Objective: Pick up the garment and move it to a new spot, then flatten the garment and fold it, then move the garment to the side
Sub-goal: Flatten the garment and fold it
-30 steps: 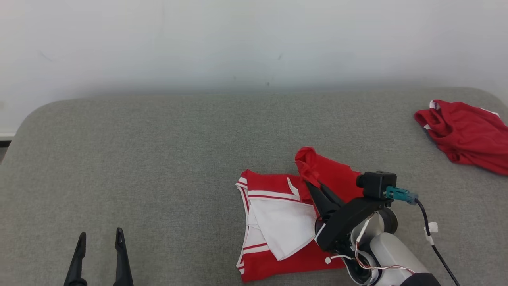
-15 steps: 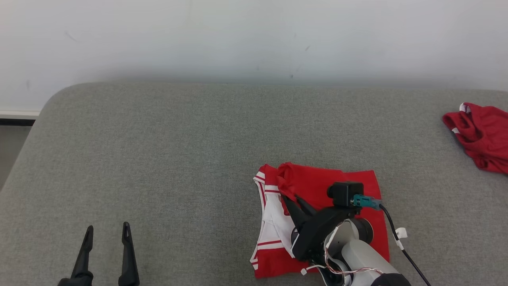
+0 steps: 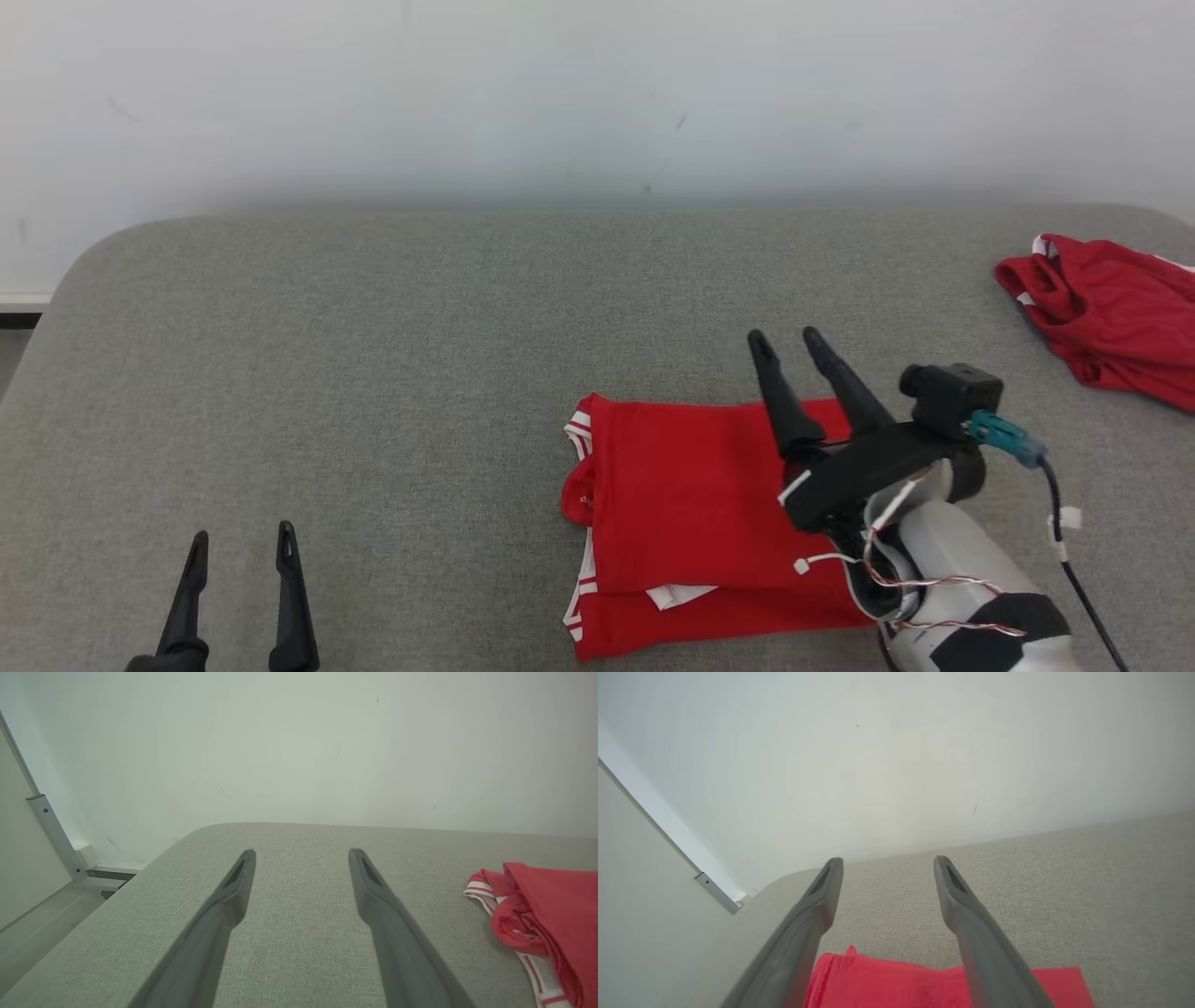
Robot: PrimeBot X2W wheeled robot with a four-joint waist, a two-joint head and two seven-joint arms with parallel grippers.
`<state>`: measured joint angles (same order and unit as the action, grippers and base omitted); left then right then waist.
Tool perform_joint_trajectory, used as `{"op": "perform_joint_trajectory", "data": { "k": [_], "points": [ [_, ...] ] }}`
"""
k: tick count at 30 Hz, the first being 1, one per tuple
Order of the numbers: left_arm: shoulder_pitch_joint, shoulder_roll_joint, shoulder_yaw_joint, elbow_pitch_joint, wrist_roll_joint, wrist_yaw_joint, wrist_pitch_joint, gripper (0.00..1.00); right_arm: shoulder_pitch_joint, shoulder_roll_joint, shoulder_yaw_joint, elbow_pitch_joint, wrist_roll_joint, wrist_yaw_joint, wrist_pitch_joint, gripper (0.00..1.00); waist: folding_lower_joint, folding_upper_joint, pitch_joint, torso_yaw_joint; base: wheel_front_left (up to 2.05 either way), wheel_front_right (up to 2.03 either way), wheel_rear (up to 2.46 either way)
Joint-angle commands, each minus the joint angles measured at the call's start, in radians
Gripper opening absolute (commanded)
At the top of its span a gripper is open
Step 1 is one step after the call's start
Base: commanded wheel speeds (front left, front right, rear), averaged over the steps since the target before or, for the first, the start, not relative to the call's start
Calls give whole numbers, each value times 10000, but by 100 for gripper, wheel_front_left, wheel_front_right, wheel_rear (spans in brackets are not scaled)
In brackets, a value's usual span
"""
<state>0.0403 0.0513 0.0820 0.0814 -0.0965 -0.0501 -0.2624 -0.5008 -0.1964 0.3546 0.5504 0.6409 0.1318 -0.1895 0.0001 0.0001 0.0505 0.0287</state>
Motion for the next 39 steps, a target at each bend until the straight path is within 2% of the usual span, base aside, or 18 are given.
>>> {"op": "perform_joint_trajectory", "data": {
  "k": [1, 6, 12, 23, 35, 39],
  "points": [
    [35, -16, 53, -40, 57, 9, -28, 100, 271, -177, -139, -168, -29, -32, -120, 100, -1, -1, -104, -118, 0, 0, 0],
    [185, -15, 108, -156, 115, 31, -28, 100, 1028, -791, -969, -1031, -167, -33, -410, 100, -1, -1, -246, -336, 0, 0, 0],
    [314, -16, 174, -342, 222, 41, -28, 100, 2284, -1084, -1721, -2245, -554, -33, -568, 100, -1, -1, -326, -623, 0, 0, 0],
    [651, -16, 310, -628, 356, 22, -28, 100, 4518, -425, -3125, -3825, -1562, -33, -677, 100, -1, -1, -506, -1019, 0, 0, 0],
    [847, 210, 215, -424, 768, 49, -28, 100, 5638, 137, -3500, -4464, -2384, -33, -582, 100, -1, -1, -648, -1079, 0, 0, 0],
    [897, 266, 171, -381, 666, -89, -28, 100, 5794, 258, -3620, -4576, -2486, -33, -523, 100, -1, -1, -687, -1021, 0, 0, 0]
  ]
}}
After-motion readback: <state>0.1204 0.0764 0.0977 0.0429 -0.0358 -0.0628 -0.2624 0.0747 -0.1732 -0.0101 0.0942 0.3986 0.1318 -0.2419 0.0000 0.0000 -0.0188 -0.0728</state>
